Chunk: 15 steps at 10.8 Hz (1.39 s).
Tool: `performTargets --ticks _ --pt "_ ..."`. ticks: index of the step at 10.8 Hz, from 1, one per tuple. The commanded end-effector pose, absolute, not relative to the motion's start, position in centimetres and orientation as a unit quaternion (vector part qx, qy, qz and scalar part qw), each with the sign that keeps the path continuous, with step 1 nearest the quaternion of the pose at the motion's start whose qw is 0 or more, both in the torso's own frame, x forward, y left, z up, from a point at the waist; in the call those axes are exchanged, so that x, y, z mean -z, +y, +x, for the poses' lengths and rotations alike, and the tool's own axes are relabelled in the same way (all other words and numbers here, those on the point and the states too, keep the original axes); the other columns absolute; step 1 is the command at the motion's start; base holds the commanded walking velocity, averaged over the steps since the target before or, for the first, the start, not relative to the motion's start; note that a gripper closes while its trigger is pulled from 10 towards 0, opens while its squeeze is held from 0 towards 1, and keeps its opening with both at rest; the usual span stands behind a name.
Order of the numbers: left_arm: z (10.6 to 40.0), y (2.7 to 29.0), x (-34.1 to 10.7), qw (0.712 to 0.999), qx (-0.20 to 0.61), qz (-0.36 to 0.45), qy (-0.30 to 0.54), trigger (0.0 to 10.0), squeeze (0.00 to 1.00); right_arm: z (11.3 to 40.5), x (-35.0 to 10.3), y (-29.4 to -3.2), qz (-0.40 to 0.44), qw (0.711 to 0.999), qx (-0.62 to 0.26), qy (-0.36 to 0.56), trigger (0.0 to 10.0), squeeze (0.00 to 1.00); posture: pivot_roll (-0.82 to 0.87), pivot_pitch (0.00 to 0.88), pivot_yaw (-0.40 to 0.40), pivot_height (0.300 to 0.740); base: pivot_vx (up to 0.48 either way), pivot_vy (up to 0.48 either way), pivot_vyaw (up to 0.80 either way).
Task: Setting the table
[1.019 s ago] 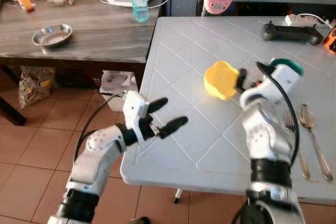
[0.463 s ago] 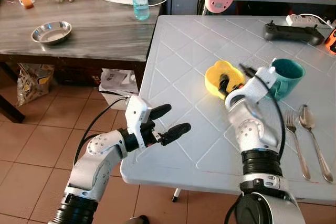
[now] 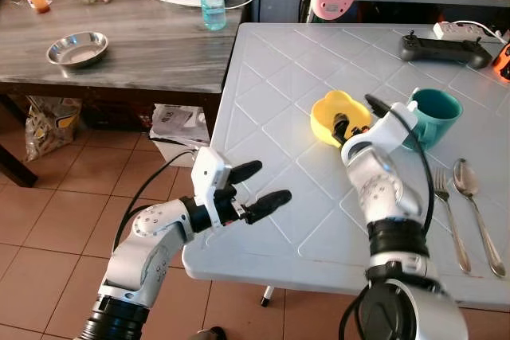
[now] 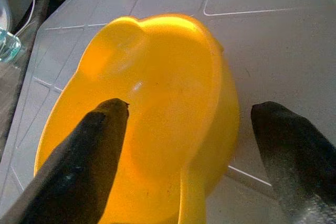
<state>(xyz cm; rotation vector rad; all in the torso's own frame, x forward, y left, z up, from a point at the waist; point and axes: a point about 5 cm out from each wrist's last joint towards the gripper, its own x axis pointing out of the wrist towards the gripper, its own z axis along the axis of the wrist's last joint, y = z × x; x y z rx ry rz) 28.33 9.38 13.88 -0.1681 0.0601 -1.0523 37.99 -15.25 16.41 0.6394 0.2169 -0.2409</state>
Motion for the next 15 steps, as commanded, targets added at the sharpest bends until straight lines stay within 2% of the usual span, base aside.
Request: performTargets --ticks 1,12,15 --pt "28.2 9.4 -13.9 0.859 0.506 -0.075 0.031 10.0 0.0 38.2 -16.7 -15.2 0.323 0.932 0.12 0.108 0.0 0.0 0.08 0.137 0.018 0.74 0.0 0.0 0.0" --pt "27.7 9.1 -13.7 0.851 0.52 -0.065 0.045 10.0 0.0 38.3 -15.9 -15.4 0.327 0.927 0.128 0.135 0.0 0.0 0.08 0.129 0.025 0.74 0.0 0.0 0.0" --pt "28.2 9.1 -14.4 0.86 0.505 -0.069 0.023 10.0 0.0 38.3 -15.7 -15.3 0.323 0.928 0.126 0.138 0.0 0.0 0.08 0.119 0.019 0.74 0.0 0.0 0.0"
